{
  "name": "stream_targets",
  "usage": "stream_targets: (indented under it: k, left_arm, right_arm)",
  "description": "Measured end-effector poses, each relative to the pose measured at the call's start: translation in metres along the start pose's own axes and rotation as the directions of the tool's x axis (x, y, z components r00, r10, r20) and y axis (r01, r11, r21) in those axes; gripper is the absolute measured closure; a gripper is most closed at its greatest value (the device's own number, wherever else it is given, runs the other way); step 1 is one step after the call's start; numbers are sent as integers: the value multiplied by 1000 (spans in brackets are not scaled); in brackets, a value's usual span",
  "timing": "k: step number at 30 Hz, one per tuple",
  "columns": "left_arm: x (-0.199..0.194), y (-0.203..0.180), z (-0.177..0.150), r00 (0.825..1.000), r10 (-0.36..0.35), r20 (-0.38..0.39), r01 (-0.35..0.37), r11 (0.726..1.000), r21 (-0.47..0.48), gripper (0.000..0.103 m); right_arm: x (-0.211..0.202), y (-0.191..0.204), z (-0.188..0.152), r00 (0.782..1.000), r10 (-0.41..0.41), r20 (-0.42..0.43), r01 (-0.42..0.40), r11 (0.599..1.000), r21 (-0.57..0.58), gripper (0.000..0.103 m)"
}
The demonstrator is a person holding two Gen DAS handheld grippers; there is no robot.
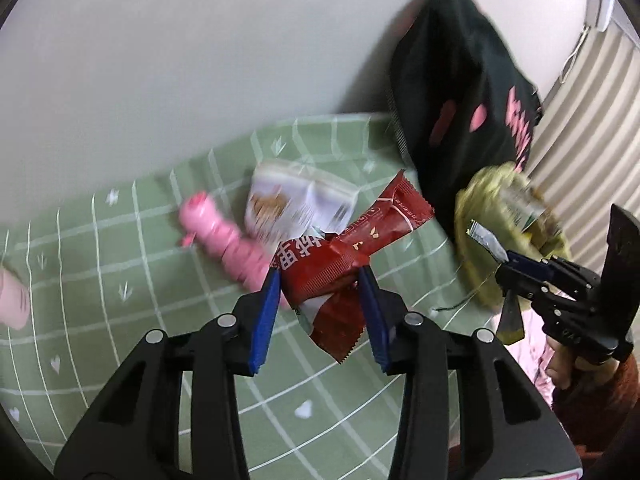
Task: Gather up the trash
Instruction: 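Lift and carry the red packet and dark wrapper with both grippers over the yellow trash bag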
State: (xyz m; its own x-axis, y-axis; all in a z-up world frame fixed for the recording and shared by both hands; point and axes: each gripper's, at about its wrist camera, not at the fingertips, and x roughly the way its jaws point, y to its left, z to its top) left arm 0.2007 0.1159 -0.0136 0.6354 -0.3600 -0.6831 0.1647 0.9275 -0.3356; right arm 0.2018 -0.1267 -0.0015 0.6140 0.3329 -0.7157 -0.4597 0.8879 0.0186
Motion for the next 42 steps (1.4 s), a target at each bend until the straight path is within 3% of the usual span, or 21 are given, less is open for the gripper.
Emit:
stream_targets:
  k: [7,13,24,31,38,42]
  left_arm:
    - [-9,-52,46,995,-60,81,52,993,103,65]
    - [-6,-112,75,985,-122,120,96,975,200,65]
    - [25,-212,86,969,-241,62,200,902,382,65]
    - [65,-251,83,953,-302,-38,292,872,393,65]
    - [116,-271,82,939,-311,-146,343,873,348,65]
    - [144,-282,79,939,-284,-194,337,870,360,65]
  right_arm:
    - [-46,-36,22,989,-107,107,101,993,54,76]
    - [-89,-76,37,955,-229,190,214,972,95,76]
    - [-140,-137,21,902,-371,219,329,922,205,76]
    - [-148,-171,2,908,-369,197,302,904,301,76]
    - [-129,-187,-9,925,-352,146,291,900,325,76]
    - [-121,-194,-14,933,-337,125,279,898,339,76]
